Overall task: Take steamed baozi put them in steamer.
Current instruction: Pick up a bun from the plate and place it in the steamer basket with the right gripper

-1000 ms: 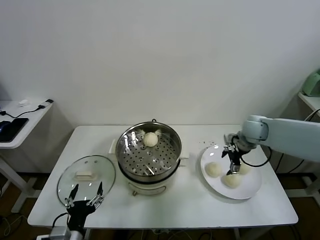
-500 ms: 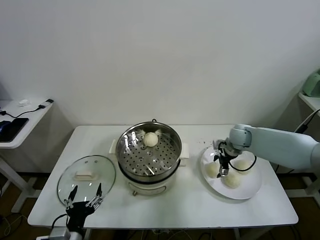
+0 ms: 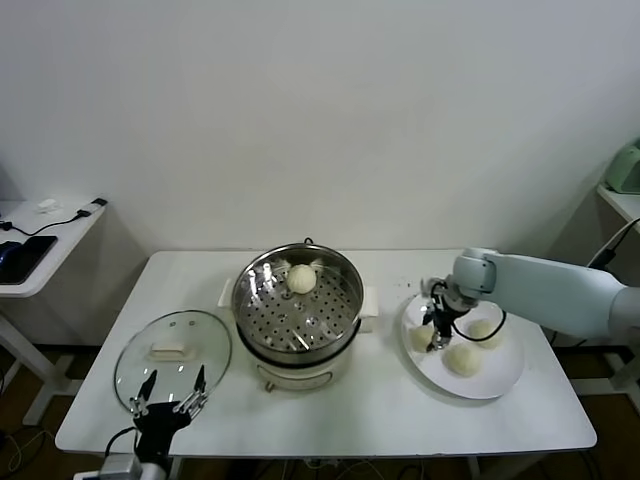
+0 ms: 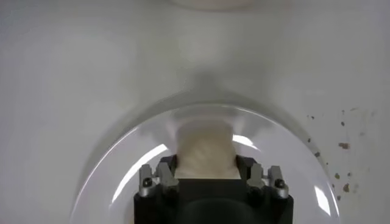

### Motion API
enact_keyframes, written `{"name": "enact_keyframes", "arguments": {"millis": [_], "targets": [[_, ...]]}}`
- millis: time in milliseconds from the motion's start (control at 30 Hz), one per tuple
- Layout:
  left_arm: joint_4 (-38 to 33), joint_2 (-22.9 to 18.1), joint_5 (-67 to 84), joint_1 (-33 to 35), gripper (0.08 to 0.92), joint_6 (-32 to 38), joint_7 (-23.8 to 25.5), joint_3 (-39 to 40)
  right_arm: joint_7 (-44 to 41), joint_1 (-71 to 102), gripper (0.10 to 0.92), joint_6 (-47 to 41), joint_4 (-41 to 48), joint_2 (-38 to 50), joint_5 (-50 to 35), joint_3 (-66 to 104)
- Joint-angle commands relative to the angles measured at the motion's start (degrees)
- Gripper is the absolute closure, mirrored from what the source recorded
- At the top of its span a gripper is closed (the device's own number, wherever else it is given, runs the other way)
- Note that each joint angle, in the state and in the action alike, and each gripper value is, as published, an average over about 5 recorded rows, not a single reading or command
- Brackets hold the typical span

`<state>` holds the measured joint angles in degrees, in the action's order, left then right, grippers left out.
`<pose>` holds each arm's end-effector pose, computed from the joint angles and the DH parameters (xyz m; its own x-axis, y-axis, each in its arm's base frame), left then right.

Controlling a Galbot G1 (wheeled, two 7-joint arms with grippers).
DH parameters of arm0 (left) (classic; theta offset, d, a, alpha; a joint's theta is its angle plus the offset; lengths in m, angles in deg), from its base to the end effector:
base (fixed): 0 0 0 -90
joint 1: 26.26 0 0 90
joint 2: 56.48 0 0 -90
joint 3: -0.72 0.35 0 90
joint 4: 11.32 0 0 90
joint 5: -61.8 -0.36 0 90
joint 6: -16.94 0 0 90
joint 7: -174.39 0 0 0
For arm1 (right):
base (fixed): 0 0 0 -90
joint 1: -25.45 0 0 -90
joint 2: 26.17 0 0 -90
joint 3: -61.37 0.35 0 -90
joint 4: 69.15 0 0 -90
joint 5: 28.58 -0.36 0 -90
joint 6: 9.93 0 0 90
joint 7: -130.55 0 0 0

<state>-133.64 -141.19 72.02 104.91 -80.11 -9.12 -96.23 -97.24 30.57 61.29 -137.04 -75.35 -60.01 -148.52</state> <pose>0.1263 0.0512 -0.3143 -0.9578 -0.1088 0.2659 -0.1159 0.9932 -0.0111 0.5394 -0.0985 -0.2152 -0.0863 -0.1212 0.9889 -0.9955 0.0491 -0.0808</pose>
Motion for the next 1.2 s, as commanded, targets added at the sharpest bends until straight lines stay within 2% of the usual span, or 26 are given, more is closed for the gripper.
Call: {"name": "enact_keyframes", "arguments": {"millis": [33, 200, 367, 533, 667, 867, 1200], "targets": [[-0.45, -0.01, -0.07, 0.06, 0.177, -0.16, 0.02, 0.06, -2.5, -11.4, 0.372, 0.25, -3.14, 0.87, -2.96, -6.4], [-1.07, 0.11, -0.03, 0.04, 0.177, -0.49, 0.06, 0.24, -5.85, -28.62, 0.372, 1.29, -8.71, -0.24, -10.64, -16.4], [-1.73, 0.39, 0.19, 0.01, 0.177, -0.84, 0.06, 0.32, -5.84, -42.3, 0.372, -0.74, -16.02, -4.73, -22.12, -19.05], [-2.27, 0.69, 0.35, -0.3, 0.177, -1.12, 0.07, 0.62, -0.75, -44.86, 0.372, -6.44, -21.07, -11.96, -32.62, -13.12], [-2.56, 0.99, 0.32, -0.42, 0.177, -1.03, 0.11, 0.8, 3.66, -41.96, 0.372, -10.65, -21.68, -20.74, -38.98, -7.16], [-2.57, 0.97, 0.16, -0.71, 0.177, -0.82, 0.09, 0.85, 8.15, -33.28, 0.372, -12.97, -16.43, -31.56, -39.32, -4.62], [-2.74, 0.86, 0.03, -0.5, 0.177, -0.36, -0.02, 0.82, 10.73, -18.52, 0.372, -13.97, -0.86, -41.43, -31.22, -4.56]]}}
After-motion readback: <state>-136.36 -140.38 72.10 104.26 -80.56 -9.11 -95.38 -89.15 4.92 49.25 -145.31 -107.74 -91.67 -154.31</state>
